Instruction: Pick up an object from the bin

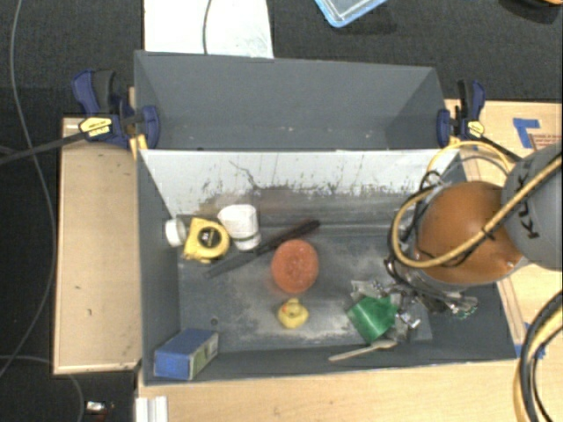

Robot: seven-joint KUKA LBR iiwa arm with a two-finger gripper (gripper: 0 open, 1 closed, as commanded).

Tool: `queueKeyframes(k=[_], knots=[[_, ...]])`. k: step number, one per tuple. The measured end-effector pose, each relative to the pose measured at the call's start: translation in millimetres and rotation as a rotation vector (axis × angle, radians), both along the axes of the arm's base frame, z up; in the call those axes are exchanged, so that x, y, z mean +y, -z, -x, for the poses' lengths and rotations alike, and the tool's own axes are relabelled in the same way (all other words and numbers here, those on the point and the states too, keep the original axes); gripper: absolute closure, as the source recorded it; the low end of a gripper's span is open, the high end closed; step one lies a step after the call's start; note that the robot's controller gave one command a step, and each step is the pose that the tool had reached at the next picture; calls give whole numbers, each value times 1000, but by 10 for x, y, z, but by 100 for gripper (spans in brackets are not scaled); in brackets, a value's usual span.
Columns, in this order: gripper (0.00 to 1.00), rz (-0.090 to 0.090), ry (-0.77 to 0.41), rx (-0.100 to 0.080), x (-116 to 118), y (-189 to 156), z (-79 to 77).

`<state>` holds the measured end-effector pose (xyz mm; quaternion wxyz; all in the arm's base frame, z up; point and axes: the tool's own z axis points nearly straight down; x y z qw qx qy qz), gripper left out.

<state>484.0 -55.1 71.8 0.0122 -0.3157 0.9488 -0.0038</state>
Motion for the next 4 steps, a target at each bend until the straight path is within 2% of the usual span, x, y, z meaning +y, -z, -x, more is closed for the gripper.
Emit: queueKeyframes(k=[3, 4], knots=[[100, 0, -9, -1, 3, 0, 0], [100, 0, -99, 5, -56, 1, -51]])
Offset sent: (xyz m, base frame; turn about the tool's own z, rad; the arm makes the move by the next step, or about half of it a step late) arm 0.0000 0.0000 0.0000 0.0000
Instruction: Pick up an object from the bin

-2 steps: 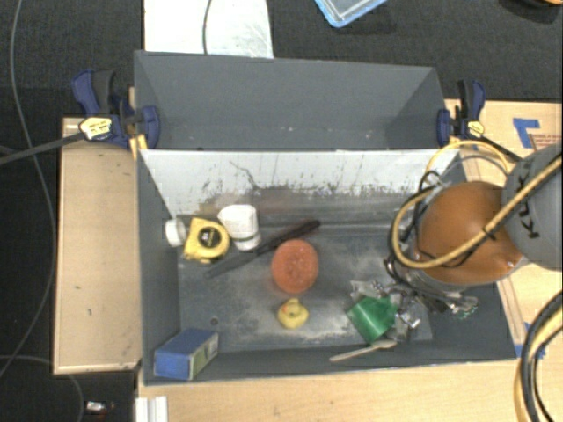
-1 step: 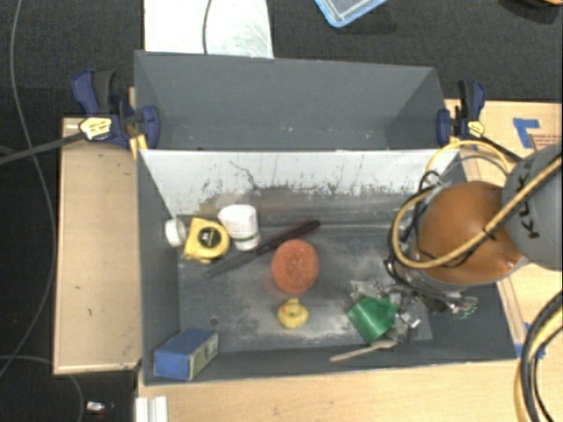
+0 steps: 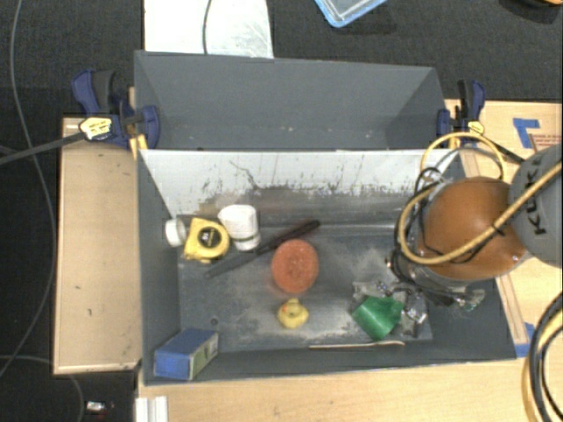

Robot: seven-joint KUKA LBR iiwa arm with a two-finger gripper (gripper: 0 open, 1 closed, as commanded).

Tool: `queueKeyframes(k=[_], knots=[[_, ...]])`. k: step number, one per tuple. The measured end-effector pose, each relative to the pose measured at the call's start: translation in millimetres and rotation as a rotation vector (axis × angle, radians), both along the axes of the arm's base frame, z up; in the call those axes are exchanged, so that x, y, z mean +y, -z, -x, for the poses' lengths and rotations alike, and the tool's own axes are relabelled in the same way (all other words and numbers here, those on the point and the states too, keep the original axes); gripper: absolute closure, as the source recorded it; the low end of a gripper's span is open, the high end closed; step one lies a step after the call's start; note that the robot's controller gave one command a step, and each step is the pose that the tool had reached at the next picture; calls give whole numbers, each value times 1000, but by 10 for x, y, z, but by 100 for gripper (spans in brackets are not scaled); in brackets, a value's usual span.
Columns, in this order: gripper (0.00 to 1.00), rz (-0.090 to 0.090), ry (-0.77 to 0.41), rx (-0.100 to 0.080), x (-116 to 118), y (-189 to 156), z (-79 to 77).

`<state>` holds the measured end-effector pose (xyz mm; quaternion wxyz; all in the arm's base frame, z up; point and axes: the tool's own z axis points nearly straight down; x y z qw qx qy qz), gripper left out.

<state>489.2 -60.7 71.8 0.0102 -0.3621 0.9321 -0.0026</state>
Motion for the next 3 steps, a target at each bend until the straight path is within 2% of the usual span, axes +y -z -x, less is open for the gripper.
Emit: queueKeyframes(k=[1, 2, 3], knots=[[100, 6, -241, -7, -457, -24, -204], [100, 2, -226, 0, -374, -758, -126], [100, 2, -238, 2, -449, -1502, -43]])
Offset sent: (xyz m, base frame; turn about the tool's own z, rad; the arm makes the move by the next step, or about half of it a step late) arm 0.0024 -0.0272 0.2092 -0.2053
